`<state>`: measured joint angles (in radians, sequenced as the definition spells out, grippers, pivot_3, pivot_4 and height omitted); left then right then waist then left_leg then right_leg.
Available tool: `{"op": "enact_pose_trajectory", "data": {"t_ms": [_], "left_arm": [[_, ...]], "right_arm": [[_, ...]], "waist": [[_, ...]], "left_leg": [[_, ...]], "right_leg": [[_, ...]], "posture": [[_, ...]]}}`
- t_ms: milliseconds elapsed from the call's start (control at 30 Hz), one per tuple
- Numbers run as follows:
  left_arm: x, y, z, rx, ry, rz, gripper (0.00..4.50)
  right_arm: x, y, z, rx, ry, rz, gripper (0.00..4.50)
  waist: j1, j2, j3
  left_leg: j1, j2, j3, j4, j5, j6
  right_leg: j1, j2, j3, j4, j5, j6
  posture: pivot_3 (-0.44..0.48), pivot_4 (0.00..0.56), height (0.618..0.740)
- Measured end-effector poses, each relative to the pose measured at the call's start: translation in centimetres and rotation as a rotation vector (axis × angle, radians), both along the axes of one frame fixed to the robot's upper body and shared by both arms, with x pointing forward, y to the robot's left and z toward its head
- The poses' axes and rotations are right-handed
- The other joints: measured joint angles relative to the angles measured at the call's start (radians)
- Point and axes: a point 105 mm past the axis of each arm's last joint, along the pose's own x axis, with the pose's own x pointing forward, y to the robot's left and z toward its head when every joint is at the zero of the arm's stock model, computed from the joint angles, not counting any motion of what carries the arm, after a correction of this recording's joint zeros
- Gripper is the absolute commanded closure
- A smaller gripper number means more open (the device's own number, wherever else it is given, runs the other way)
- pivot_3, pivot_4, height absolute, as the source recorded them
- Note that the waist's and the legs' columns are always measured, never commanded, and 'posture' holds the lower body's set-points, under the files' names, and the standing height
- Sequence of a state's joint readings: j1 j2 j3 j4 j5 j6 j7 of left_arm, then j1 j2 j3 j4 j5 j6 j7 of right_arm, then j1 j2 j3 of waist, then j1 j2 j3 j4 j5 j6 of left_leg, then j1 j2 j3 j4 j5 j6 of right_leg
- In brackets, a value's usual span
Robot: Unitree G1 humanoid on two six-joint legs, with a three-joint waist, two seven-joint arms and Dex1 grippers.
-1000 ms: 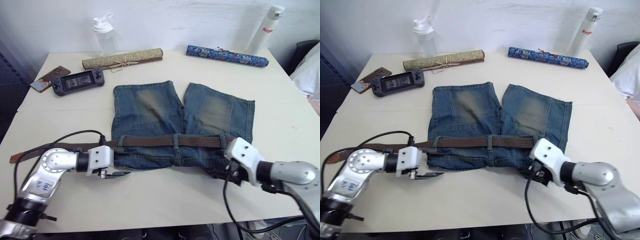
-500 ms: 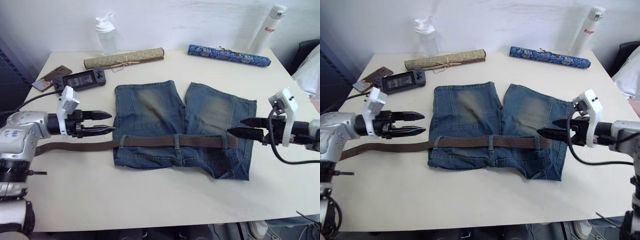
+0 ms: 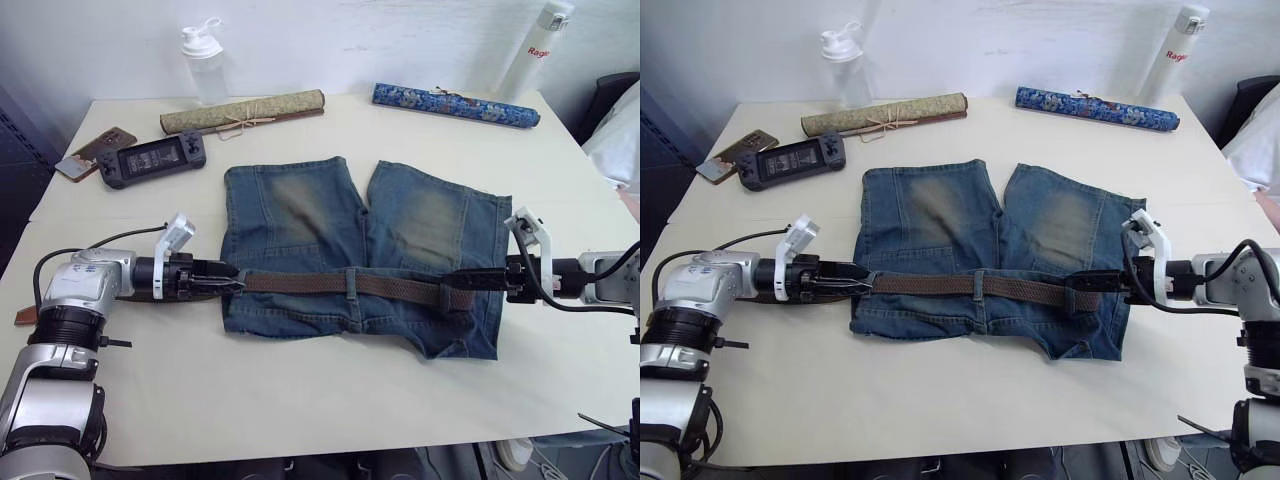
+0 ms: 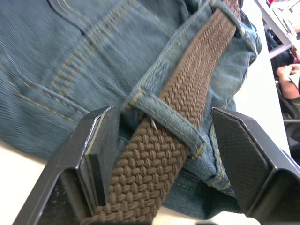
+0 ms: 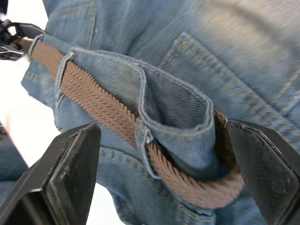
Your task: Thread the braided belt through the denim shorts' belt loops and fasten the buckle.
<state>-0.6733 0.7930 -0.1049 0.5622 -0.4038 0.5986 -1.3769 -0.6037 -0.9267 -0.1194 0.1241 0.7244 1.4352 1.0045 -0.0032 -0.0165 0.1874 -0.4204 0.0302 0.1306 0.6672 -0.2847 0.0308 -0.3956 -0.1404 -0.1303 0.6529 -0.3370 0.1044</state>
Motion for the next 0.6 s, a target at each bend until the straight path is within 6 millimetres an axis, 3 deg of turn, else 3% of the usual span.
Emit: {"op": "enact_pose_trajectory", "data": {"t_ms": [100, 267, 367, 533, 567, 600], "left_arm": [[0.3, -1.0, -0.3, -0.005, -0.015, -0.006, 1.06], [0.8, -2.2, -0.3, -0.026, -0.02, 0.008, 1.06], [0.9, -2.2, -0.4, -0.031, -0.015, 0.02, 1.9], [0.9, -2.7, -0.7, -0.04, -0.008, 0.018, 4.13], [1.0, -2.7, -0.7, -0.038, -0.01, 0.017, 4.45], [1.0, -2.7, -0.7, -0.037, -0.012, 0.017, 4.47]], "right_arm": [[0.1, 0.5, -0.4, 0.011, 0.006, 0.007, 0.79], [0.0, 0.9, -1.1, 0.001, 0.03, 0.019, 3.21], [0.0, 0.8, -1.5, -0.005, 0.027, 0.016, 4.5], [0.2, 0.6, -1.7, -0.001, 0.005, -0.009, 4.5], [0.2, 0.5, -1.7, -0.001, 0.0, -0.014, 4.5], [0.2, 0.5, -1.7, -0.002, -0.002, -0.014, 4.5]], "waist": [[0.004, 0.0, 0.0], [0.006, 0.0, 0.0], [0.005, 0.0, 0.0], [0.005, 0.0, 0.0], [0.005, 0.0, 0.0], [0.005, 0.0, 0.0]], "left_leg": [[0.0, -0.001, -0.002, 0.001, 0.0, 0.0], [-0.001, -0.002, -0.002, 0.002, 0.001, 0.001], [-0.001, -0.002, -0.002, 0.002, 0.001, 0.001], [-0.001, -0.002, -0.002, 0.002, 0.001, 0.001], [-0.001, -0.002, -0.002, 0.002, 0.001, 0.001], [-0.001, -0.002, -0.002, 0.002, 0.001, 0.001]], "right_leg": [[0.001, -0.001, -0.001, 0.001, 0.0, 0.0], [0.001, -0.003, -0.002, 0.001, 0.0, 0.0], [0.001, -0.003, -0.002, 0.001, 0.0, 0.0], [0.001, -0.003, -0.002, 0.001, 0.0, 0.0], [0.001, -0.003, -0.003, 0.001, 0.0, 0.0], [0.001, -0.003, -0.003, 0.001, 0.0, 0.0]], "posture": [[0.0, 0.15, 0.717], [0.0, 0.15, 0.717], [0.0, 0.15, 0.717], [0.0, 0.15, 0.717], [0.0, 0.15, 0.717], [0.0, 0.15, 0.717]]}}
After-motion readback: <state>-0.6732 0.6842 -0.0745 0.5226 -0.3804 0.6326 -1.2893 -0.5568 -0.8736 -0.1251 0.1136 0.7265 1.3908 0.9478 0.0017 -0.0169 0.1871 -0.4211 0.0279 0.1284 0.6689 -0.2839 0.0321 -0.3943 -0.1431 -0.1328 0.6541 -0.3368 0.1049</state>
